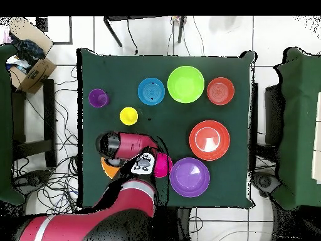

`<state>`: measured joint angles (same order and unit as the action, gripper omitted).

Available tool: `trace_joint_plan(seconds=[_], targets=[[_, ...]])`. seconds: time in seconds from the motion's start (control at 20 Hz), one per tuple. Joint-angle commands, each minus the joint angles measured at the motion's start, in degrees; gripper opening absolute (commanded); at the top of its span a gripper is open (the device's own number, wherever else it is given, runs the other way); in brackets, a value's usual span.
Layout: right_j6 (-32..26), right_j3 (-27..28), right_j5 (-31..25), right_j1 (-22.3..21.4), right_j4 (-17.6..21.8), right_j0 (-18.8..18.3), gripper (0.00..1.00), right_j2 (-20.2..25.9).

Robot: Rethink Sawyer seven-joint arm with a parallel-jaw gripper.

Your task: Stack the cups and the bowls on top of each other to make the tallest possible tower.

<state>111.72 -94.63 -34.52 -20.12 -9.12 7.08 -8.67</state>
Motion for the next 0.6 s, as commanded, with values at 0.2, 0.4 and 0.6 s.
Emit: trace_joint_plan(seconds=[0.2, 0.4, 0.6], targets=[[0.59, -1.83, 4.78, 1.25, 4.6, -2.76, 1.0, 5.92], [-0.06, -2.17, 3.21, -0.32, 4.44, -3.36, 1.0, 6.85], [-1.09, -3.32, 0.52, -2.83, 4.36, -3.77, 1.0, 7.8]])
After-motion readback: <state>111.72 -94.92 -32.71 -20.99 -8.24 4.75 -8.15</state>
